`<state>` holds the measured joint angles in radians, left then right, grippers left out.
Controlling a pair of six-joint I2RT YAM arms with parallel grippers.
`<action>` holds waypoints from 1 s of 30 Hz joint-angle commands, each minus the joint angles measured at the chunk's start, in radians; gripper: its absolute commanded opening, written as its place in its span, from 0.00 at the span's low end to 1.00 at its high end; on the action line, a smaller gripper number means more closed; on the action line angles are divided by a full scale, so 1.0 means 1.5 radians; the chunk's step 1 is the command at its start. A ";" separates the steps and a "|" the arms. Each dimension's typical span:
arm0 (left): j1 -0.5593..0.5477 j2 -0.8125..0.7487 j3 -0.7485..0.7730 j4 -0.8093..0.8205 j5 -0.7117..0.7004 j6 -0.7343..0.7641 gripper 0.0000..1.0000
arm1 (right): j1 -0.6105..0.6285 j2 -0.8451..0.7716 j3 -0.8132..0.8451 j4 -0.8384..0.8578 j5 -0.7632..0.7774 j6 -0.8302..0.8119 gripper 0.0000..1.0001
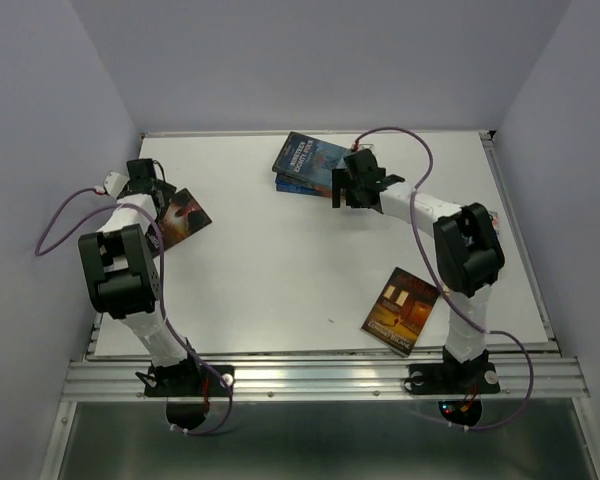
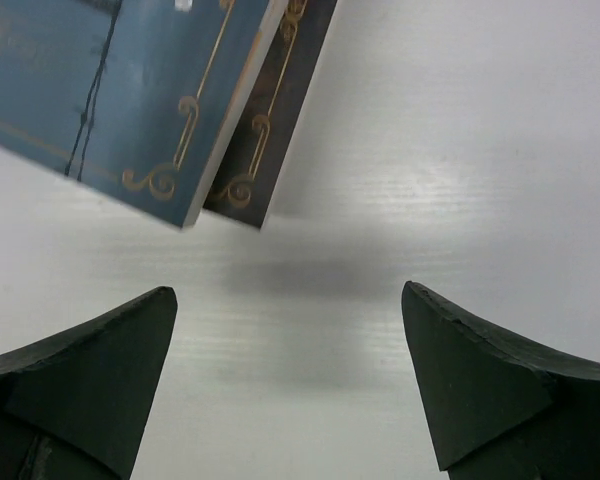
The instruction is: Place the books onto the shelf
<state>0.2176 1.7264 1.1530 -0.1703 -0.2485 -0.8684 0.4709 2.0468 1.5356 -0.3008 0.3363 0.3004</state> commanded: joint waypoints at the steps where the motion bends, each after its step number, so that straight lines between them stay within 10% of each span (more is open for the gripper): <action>1: 0.000 0.065 0.072 -0.054 -0.015 0.029 0.95 | -0.003 -0.120 -0.068 0.059 -0.117 0.009 1.00; 30: -0.168 0.082 -0.084 -0.124 0.050 0.133 0.84 | -0.003 -0.456 -0.318 0.095 -0.082 0.053 1.00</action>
<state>0.0704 1.8355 1.1336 -0.1387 -0.2520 -0.6453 0.4706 1.4197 1.0733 -0.2005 0.1658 0.3698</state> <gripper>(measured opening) 0.847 0.998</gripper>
